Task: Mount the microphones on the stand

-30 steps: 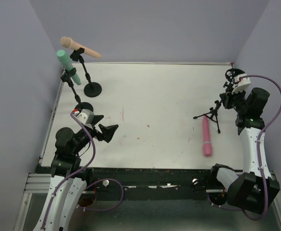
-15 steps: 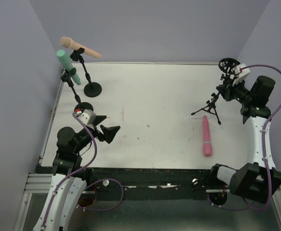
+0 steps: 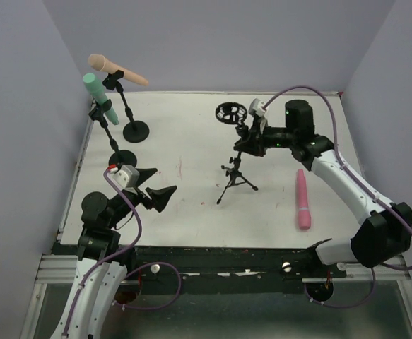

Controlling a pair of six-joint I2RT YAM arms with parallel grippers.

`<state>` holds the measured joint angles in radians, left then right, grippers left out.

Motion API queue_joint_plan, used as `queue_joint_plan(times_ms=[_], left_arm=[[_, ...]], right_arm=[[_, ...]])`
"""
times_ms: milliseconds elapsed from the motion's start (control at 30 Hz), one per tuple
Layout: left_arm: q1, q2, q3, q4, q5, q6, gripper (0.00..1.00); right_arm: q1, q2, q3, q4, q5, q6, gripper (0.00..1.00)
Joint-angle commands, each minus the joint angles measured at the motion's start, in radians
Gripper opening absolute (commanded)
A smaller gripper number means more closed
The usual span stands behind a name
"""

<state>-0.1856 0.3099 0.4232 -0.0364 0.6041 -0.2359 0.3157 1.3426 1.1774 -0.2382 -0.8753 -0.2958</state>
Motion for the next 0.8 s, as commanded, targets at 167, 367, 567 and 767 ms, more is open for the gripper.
queue_joint_plan(times_ms=[167, 367, 567, 767], left_arm=[[-0.003, -0.003, -0.038, 0.092, 0.048, -0.022, 0.98], [-0.008, 0.032, -0.060, 0.167, 0.083, -0.066, 0.98], [-0.124, 0.103, -0.046, 0.242, 0.074, -0.056, 0.99], [-0.195, 0.166, 0.078, 0.061, 0.046, 0.108, 0.98]], right_arm=[[0.160, 0.027, -0.021, 0.086, 0.084, -0.046, 0.15], [0.163, -0.029, -0.117, 0.064, 0.009, -0.133, 0.27], [0.161, -0.077, -0.144, -0.039, -0.008, -0.232, 0.67], [0.014, -0.174, -0.088, -0.312, -0.007, -0.363, 0.94]])
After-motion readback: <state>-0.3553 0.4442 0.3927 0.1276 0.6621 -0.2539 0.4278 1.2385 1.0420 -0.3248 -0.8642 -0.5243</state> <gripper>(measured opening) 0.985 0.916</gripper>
